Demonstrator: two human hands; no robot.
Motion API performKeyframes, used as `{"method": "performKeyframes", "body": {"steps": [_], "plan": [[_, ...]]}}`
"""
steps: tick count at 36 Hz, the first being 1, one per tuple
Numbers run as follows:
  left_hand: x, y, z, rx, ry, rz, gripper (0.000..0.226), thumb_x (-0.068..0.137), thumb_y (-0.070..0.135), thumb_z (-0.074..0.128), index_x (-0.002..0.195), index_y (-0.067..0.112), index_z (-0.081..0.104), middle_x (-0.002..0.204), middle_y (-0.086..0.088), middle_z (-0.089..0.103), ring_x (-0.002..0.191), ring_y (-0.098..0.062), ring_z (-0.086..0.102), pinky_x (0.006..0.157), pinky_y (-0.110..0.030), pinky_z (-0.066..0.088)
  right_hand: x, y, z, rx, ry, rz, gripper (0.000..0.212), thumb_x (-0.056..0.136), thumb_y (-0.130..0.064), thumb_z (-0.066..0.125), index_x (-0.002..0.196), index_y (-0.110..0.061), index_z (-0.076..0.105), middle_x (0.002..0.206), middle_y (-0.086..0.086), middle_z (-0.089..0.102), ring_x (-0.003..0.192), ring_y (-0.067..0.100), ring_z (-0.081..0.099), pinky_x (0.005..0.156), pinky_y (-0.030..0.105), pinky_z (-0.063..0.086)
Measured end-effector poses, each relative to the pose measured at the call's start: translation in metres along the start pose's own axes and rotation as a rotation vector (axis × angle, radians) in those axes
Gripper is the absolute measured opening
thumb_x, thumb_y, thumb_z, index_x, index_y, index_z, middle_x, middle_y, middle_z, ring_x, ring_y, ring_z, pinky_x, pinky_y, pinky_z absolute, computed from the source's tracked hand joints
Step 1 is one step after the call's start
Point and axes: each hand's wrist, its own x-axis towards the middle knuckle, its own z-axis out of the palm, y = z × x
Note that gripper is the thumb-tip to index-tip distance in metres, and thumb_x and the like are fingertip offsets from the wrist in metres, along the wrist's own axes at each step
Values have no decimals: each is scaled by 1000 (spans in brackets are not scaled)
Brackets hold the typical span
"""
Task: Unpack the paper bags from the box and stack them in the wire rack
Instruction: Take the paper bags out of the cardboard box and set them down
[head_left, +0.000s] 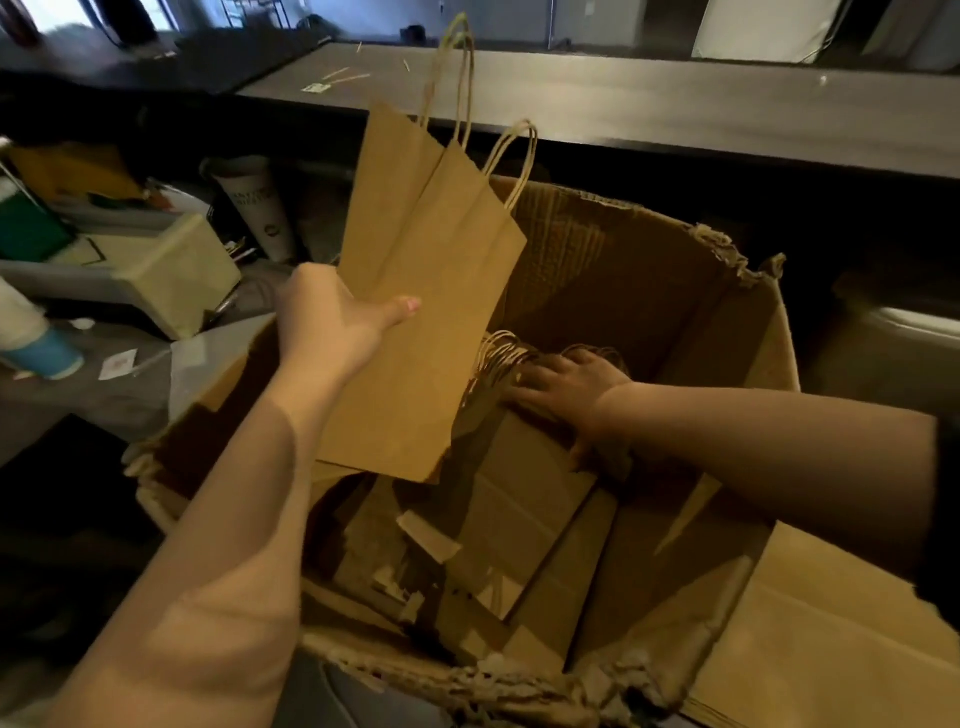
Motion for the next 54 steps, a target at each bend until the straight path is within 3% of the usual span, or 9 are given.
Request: {"method": "performKeyframes", "body": {"steps": [7, 12, 16, 21, 26, 33, 38, 49, 54], "plan": [[-3, -3, 0, 223, -41, 26, 47, 79, 35, 73, 111, 2, 61, 115, -15, 63, 102, -30, 60, 71, -30, 41, -1, -1, 6, -114, -68, -70, 128, 65, -57, 76, 147, -30, -19, 159, 8, -5, 146, 33, -2, 115, 51, 10], [-2, -5, 0, 297, -48, 35, 44, 79, 36, 73, 106, 3, 62, 106, -13, 64, 91, -28, 59, 68, -32, 43, 4, -7, 6, -241, 46, -78, 102, 82, -29, 70, 150, -27, -6, 156, 15, 11, 144, 34, 11, 116, 49, 14], [-2, -4, 1, 317, -58, 64, 45, 80, 36, 72, 109, 2, 62, 107, -12, 63, 96, -27, 59, 68, -33, 42, 8, -8, 4, -248, 62, -83, 102, 79, -35, 72, 150, -26, 0, 154, 17, 14, 142, 35, 17, 115, 49, 16], [-1, 0, 2, 321, -55, 67, 44, 80, 36, 72, 107, 2, 61, 94, -6, 56, 82, -19, 49, 67, -31, 39, 2, -5, 0, -182, 80, -84, 99, 73, -40, 76, 146, -23, 11, 150, 17, 21, 136, 35, 28, 110, 46, 27], [2, 4, 3, 334, -42, 80, 49, 81, 36, 72, 112, 1, 59, 106, -11, 58, 99, -28, 55, 69, -34, 41, -3, -1, -13, -64, 61, -128, 91, 78, -35, 73, 146, -22, 13, 143, 14, 31, 119, 31, 48, 75, 32, 41], [8, -3, 8, 378, -69, 105, 39, 82, 36, 69, 104, 5, 60, 90, -5, 55, 81, -22, 55, 68, -36, 47, -11, 6, -30, 186, -56, -165, 58, 85, -22, 68, 137, -19, 43, 132, 4, 51, 121, 21, 47, 96, 31, 40], [6, -5, 10, 427, -86, 146, 32, 85, 38, 67, 95, 8, 60, 85, -7, 59, 76, -25, 58, 66, -38, 51, -12, 13, -44, 115, 89, -196, 47, 85, -32, 67, 129, -20, 55, 120, 3, 61, 113, 21, 56, 93, 35, 45], [-7, -3, 9, 305, -259, 159, 20, 88, 37, 62, 89, 18, 56, 78, 2, 57, 71, -17, 59, 65, -35, 53, -56, 32, -68, 91, 575, -88, 21, 92, -24, 55, 112, -24, 62, 118, -2, 60, 123, 20, 44, 105, 38, 23], [-16, 8, 5, 162, -295, 141, 17, 89, 34, 60, 88, 18, 56, 80, 3, 58, 72, -12, 57, 57, -23, 43, -77, 31, -76, 144, 896, -52, 16, 80, -19, 69, 95, -20, 70, 96, 0, 70, 103, 28, 59, 95, 45, 33]]}}
